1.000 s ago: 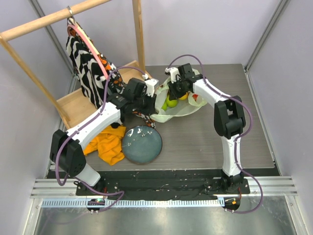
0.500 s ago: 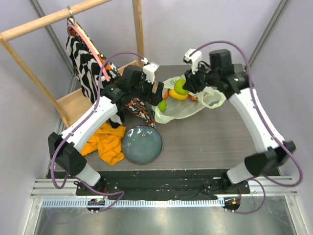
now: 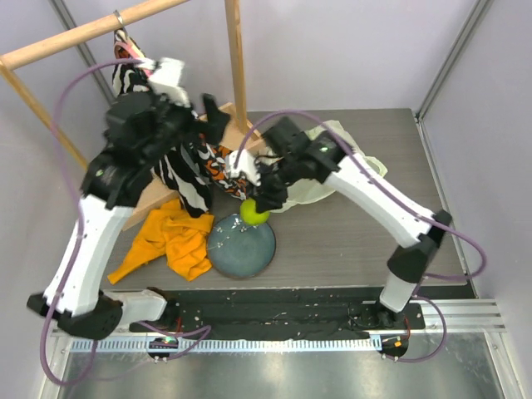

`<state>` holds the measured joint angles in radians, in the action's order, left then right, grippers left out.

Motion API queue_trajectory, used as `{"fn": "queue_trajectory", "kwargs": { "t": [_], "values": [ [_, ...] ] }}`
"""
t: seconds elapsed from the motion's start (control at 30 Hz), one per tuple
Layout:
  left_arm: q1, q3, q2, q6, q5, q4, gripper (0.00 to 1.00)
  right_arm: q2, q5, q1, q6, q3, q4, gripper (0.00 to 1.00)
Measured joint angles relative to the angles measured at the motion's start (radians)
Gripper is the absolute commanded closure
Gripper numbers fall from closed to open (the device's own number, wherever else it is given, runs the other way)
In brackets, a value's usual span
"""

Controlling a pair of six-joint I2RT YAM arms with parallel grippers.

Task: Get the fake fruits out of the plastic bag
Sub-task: Place the fake fruit on the plate.

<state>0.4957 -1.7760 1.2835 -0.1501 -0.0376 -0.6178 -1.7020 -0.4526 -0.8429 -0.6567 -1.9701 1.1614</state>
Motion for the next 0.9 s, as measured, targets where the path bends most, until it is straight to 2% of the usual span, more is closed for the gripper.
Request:
{"fn": "queue_trajectory", "kwargs": {
  "t": [0.2, 0.4, 0.6, 0.8, 0.83, 0.87, 0.9],
  "values": [
    [-0.206, 0.012, -0.18, -0.064, 0.003, 0.027, 0.0, -0.198, -0.009, -0.098, -0.046, -0.012, 0.021, 0.93],
    [-0.419, 0.13, -0.338, -0.14, -0.062, 0.047, 0.0, -0.349, 0.006, -0.18, -0.039, -0.029, -0.034, 0.93],
    [-0.501, 0.224, -0.462, -0.161, -0.119, 0.055, 0.0, -0.494, 0.051, -0.216, -0.014, -0.08, -0.127, 0.93],
    [-0.565, 0.277, -0.512, -0.198, -0.179, 0.062, 0.0, -0.539, 0.145, -0.231, -0.024, -0.098, -0.18, 0.91],
    [-0.569, 0.28, -0.512, -0.208, -0.193, 0.062, 0.0, -0.539, 0.149, -0.233, -0.026, -0.098, -0.182, 0.89],
    [-0.571, 0.285, -0.511, -0.214, -0.201, 0.063, 0.0, -0.539, 0.164, -0.237, -0.026, -0.098, -0.193, 0.72],
    [-0.573, 0.288, -0.511, -0.218, -0.208, 0.064, 0.0, -0.539, 0.172, -0.241, -0.027, -0.098, -0.196, 0.63]
  ]
}}
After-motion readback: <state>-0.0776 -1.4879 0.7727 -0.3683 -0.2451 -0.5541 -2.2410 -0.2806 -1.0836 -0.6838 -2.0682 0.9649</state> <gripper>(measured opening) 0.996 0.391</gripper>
